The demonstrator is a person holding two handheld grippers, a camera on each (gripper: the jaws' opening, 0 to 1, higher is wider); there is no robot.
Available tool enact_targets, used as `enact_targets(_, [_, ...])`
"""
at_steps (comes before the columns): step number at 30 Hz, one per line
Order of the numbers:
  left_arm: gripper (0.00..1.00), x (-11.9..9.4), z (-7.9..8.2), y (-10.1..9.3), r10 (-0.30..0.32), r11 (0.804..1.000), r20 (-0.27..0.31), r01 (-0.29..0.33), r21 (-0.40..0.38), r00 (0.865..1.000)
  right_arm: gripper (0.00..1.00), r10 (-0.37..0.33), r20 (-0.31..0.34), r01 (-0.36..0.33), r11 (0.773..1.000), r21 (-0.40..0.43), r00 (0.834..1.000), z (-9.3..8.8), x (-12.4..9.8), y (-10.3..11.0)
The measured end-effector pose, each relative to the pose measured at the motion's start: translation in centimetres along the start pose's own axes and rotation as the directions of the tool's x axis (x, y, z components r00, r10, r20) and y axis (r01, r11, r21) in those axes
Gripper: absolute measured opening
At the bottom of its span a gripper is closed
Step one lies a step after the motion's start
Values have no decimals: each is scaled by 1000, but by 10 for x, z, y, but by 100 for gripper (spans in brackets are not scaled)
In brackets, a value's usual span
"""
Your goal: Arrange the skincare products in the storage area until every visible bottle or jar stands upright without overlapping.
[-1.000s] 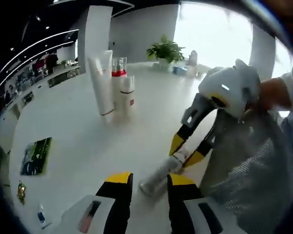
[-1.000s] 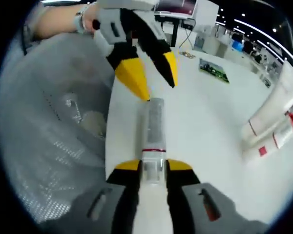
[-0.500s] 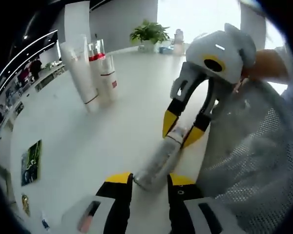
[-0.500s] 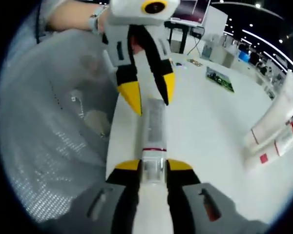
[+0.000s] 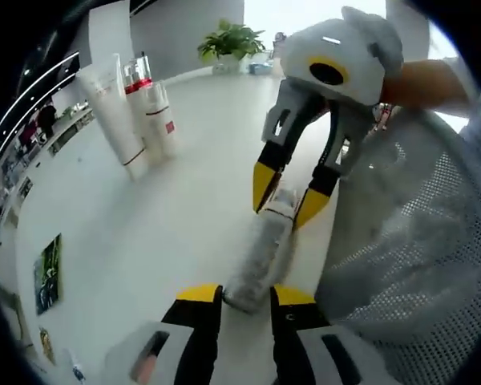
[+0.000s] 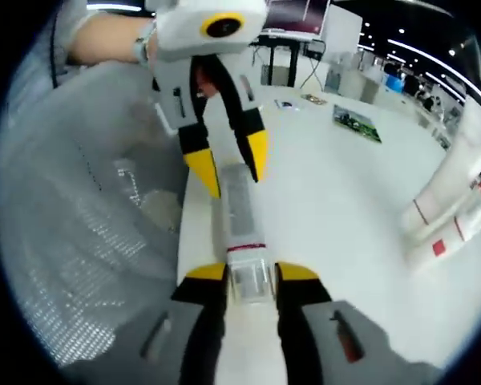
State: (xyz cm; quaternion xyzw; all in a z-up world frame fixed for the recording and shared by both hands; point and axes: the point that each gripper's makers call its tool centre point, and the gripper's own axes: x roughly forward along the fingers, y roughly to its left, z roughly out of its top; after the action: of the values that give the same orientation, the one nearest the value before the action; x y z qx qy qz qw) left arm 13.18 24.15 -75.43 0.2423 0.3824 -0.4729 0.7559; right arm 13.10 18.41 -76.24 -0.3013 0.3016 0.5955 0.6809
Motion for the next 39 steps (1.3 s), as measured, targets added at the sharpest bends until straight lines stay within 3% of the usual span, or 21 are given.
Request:
enact_targets(3, [24,2,-2,-2,-6,1000,-11,6,14,1000,24,0,3,0,1000,-6,1000,1,0,1])
enact_targets(5, [24,3,-5,-2,9,994,-29,-6,109,1000,24,2,7,-2,1000,2,1000,0,0,0])
enact_targets(7, [23,5,-9,-5,15,988,-49,-7,153,999,25,3,13,-3,1000,16,1000,0,0,-1])
enact_targets(10, [22,5,-7,-5,-2,993,-28,5,119,1000,26,17,18,-19,997,72,1000,-3,0,-2])
enact_targets(12, [22,5,-7,-5,-7,993,-24,10,115,1000,27,15,22,-16,998,64,1000,-4,-2,-4])
enact_targets(17, [21,5,-7,-4,-13,995,-15,15,97,1000,26,-9,-31,13,992,126,999,-13,-14,-15])
enact_targets(25, [21,5,-6,-2,-7,995,-4,7,102,1000,22,-28,-58,32,996,80,998,-9,-19,-17])
enact_targets(32, [21,5,-8,3,-1,998,-4,1,57,1000,22,-46,55,39,992,117,997,13,-35,-23])
enact_targets(37, [21,6,-9,2,-6,999,-9,7,31,1000,21,-41,167,14,987,162,985,33,-42,-24])
enact_targets(38, [21,6,-8,2,-7,1000,-10,7,28,1000,18,-36,207,-3,982,187,978,40,-44,-23])
enact_targets(39, [21,6,-8,2,-8,1000,-10,8,25,1000,4,1,286,-72,969,237,958,53,-47,-18])
